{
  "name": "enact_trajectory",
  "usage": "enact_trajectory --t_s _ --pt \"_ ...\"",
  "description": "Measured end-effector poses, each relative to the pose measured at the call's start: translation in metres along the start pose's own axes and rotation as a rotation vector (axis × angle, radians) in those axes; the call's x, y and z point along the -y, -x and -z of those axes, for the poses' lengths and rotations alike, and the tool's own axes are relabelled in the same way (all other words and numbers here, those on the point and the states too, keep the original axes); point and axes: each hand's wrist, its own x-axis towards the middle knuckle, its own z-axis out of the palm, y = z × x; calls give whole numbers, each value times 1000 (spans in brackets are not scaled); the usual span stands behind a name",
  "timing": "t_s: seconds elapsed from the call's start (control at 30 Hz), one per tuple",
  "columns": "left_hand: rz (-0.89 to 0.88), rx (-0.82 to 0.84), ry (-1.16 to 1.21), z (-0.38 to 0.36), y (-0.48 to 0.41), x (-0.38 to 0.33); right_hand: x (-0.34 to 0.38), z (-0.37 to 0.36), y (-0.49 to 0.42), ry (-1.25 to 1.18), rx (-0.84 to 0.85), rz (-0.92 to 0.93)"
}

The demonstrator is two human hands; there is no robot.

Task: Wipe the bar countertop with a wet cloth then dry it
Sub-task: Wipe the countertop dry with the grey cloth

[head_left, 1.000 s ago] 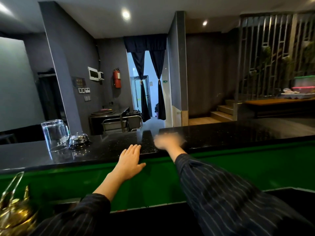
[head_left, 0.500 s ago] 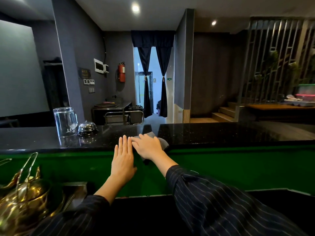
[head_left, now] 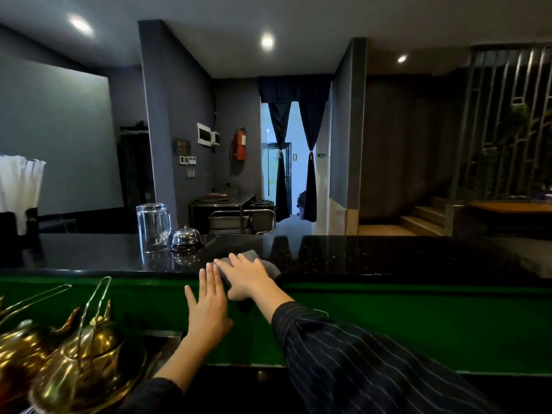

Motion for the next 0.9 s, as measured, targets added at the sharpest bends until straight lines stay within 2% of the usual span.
enact_trajectory --t_s 0.13,0.2,0.23,0.3,0.37,0.4,0.47,0.5,0.53,0.67,0.8,0.9 --pt "-59 133 -45 14 -2 10 1 0 1 15 -18 14" --pt "-51 167 78 21 -4 11 1 -3 6 19 -46 12" --pt "-28 164 210 23 -3 10 2 -4 10 21 -61 8" --pt "78 44 604 22 2 7 4 -7 20 31 -88 6" --pt "328 -116 1080 18 16 0 5 -11 33 29 -139 6" --pt "477 -118 1355 21 24 -6 5 -12 40 17 -180 5" --pt "638 104 1842 27 36 -16 7 -14 59 -36 -269 4" --pt "636 217 1941 31 42 -19 9 -14 70 -82 -300 7" --pt "605 275 1987 37 49 -22 10 -15 81 -127 -318 18" --pt "533 244 2084 49 68 -32 21 -27 122 -188 -301 116" --pt "585 226 2040 39 89 -38 19 -38 152 -291 -214 219" --pt "638 174 1894 34 104 -33 14 -30 171 -385 -136 254"
